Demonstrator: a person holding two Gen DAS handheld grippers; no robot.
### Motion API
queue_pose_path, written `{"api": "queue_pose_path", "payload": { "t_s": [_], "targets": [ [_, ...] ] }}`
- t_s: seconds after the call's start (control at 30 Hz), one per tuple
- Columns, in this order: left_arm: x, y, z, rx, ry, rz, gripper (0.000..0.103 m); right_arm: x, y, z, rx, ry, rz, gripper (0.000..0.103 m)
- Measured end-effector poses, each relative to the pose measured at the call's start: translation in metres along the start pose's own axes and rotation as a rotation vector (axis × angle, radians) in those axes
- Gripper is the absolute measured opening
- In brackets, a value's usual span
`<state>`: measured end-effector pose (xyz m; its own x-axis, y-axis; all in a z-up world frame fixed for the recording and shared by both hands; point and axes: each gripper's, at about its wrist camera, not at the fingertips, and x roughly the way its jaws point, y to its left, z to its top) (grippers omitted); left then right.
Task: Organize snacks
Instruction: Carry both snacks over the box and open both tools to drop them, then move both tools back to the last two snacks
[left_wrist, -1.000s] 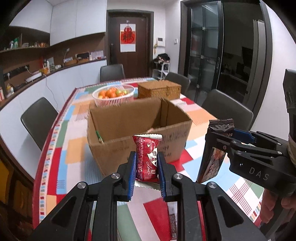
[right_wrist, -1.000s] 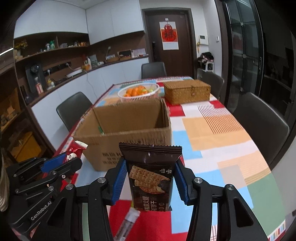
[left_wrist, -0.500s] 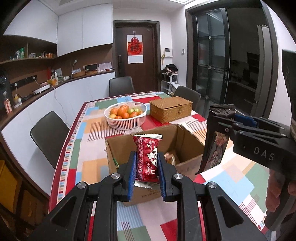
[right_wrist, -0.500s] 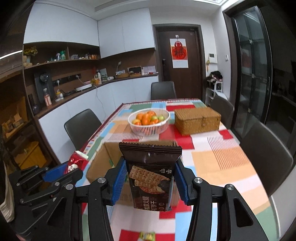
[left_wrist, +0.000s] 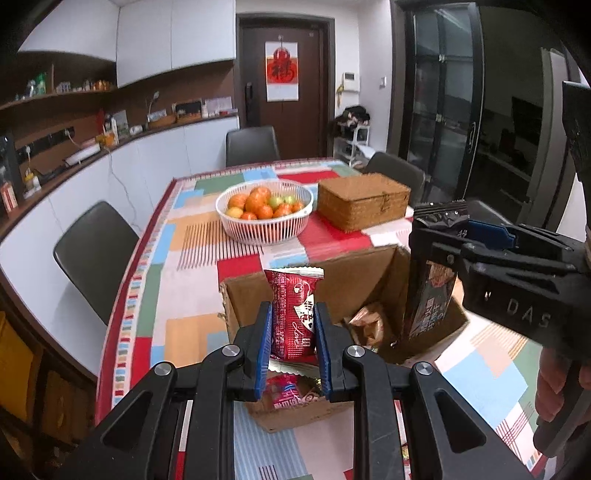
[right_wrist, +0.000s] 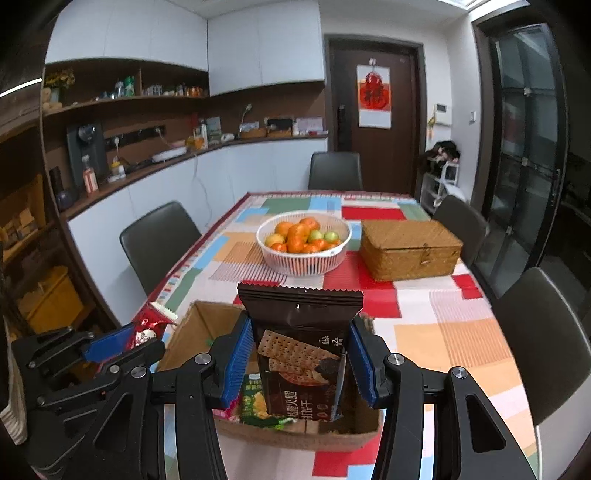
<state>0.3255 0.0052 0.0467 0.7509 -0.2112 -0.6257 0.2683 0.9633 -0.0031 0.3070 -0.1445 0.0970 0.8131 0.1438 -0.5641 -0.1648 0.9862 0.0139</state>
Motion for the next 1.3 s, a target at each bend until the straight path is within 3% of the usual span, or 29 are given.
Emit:
{"api": "queue_pose_path", "payload": {
  "t_s": [0.17, 0.2, 0.23, 0.27, 0.43, 0.6, 0.97, 1.3],
  "targets": [
    [0.032, -0.001, -0.007, 0.022, 0.069, 0.004, 0.023, 0.036, 0.004, -0.008, -0.036, 0.087, 0.001, 0.050],
    [0.036, -0.002, -0.008, 0.028, 0.078, 0.016, 0.029, 0.041, 0.004, -0.008, -0.039, 0.103, 0.004, 0.050],
    [0.038, -0.003, -0.010, 0.031, 0.080, 0.031, 0.041, 0.047, 0.004, -0.010, -0.044, 0.123, 0.011, 0.050],
    [0.037, -0.002, -0.011, 0.029, 0.074, 0.039, 0.045, 0.054, 0.004, -0.014, -0.047, 0.148, 0.015, 0.052],
    [0.023, -0.002, -0.017, 0.017, 0.042, 0.050, 0.050, 0.061, -0.005, -0.025, -0.020, 0.200, 0.003, 0.057],
    [0.000, -0.007, -0.018, 0.013, -0.002, 0.057, 0.057, 0.040, -0.007, -0.025, -0.013, 0.130, -0.012, 0.073],
    [-0.048, -0.025, -0.035, 0.008, -0.042, 0.044, 0.059, -0.028, 0.002, -0.038, -0.060, 0.022, -0.026, 0.073],
    [-0.069, -0.064, -0.079, 0.038, 0.015, -0.014, 0.059, -0.075, -0.010, -0.081, -0.064, 0.008, -0.056, 0.073]
  ]
}}
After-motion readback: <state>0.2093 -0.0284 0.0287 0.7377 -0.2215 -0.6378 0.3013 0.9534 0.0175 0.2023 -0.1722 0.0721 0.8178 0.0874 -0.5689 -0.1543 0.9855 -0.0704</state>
